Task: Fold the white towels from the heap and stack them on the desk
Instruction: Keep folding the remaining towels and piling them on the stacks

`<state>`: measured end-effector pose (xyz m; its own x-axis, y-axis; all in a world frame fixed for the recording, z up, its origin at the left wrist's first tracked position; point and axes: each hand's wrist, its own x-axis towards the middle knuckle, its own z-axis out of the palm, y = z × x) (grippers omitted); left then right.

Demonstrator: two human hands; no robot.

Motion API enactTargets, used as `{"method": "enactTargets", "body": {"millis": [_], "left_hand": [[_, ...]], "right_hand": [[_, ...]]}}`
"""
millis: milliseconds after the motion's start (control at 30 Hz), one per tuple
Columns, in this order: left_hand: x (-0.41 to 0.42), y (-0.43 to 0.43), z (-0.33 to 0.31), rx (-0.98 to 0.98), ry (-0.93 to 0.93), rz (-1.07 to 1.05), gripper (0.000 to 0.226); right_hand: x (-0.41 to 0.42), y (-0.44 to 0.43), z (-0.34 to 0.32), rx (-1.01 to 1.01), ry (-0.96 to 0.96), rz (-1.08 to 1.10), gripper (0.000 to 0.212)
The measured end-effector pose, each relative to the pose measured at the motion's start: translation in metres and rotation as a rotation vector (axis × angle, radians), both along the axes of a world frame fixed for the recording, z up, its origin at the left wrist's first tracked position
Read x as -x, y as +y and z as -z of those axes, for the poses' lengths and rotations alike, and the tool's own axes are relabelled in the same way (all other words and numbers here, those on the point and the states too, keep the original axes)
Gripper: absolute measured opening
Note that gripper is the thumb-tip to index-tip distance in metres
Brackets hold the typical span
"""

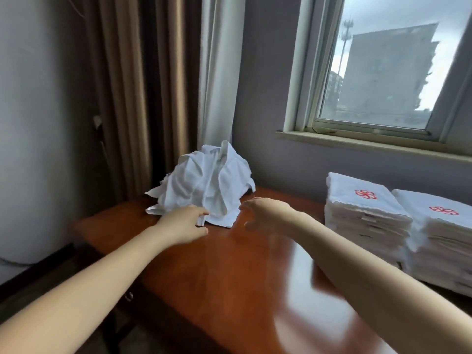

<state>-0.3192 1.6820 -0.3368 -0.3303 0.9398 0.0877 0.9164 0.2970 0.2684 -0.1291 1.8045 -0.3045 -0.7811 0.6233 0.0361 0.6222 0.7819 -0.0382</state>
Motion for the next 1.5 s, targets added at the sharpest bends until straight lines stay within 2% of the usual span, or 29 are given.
{"method": "enactTargets", "body": {"millis": [200, 333, 433, 567, 600, 667, 767, 800, 933, 1100, 1333, 1500], "left_hand": [[0.066, 0.021, 0.011, -0.032, -0.006, -0.134, 0.059], [0.093, 0.042, 0.026, -0.078, -0.003, -0.2, 0.062], [0.104, 0.057, 0.04, -0.067, -0.064, -0.236, 0.069], [0.115, 0.064, 0.059, -0.084, -0.08, -0.247, 0.074], [0.117, 0.064, 0.062, -0.101, -0.096, -0.244, 0.073], [0.12, 0.062, 0.065, -0.128, -0.131, -0.241, 0.07], [0.118, 0.057, 0.062, -0.17, -0.151, -0.237, 0.064], [0.115, 0.055, 0.059, -0.201, -0.151, -0.236, 0.061], [0.097, 0.048, 0.035, -0.452, -0.152, -0.193, 0.047], [0.046, 0.042, 0.002, -0.685, -0.124, 0.021, 0.039], [-0.04, 0.035, -0.015, -0.698, -0.122, 0.256, 0.037], [-0.106, 0.034, -0.013, -0.588, -0.146, 0.358, 0.05]], "right_hand": [[0.066, 0.03, 0.014, 0.001, 0.038, -0.066, 0.06], [0.112, 0.05, 0.022, 0.057, 0.128, -0.096, 0.058], [0.141, 0.063, 0.036, 0.251, 0.236, -0.067, 0.06], [0.17, 0.068, 0.059, 0.622, 0.506, 0.033, 0.083], [0.175, 0.068, 0.063, 0.694, 0.582, 0.068, 0.079], [0.183, 0.067, 0.069, 0.767, 0.67, 0.125, 0.053], [0.186, 0.06, 0.067, 0.657, 0.754, 0.106, 0.005], [0.184, 0.056, 0.062, 0.587, 0.803, 0.091, 0.014], [0.156, 0.039, 0.033, 0.428, 1.071, 0.063, 0.03], [0.085, 0.025, 0.003, 0.393, 1.211, 0.095, 0.025], [-0.024, -0.002, -0.021, 0.391, 1.355, 0.179, 0.014], [-0.104, -0.028, -0.024, 0.441, 1.225, 0.249, 0.017]]}}
